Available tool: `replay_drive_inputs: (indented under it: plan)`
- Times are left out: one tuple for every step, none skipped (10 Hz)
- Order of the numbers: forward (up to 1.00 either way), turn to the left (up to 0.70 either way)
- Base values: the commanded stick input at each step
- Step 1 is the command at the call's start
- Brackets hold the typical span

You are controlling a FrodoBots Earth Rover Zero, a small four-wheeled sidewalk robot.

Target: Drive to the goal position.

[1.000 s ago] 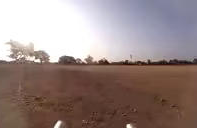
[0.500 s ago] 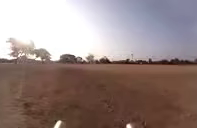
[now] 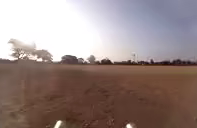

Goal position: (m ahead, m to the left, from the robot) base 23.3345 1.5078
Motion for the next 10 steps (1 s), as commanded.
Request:
replay_drive_inputs:
  plan:
    - [0.70,0.00]
    - [0.70,0.00]
    - [0.70,0.00]
    - [0.70,0.00]
    - [0.70,0.00]
    - [0.70,0.00]
    - [0.70,0.00]
    - [0.70,0.00]
    - [0.70,0.00]
    - [0.70,0.00]
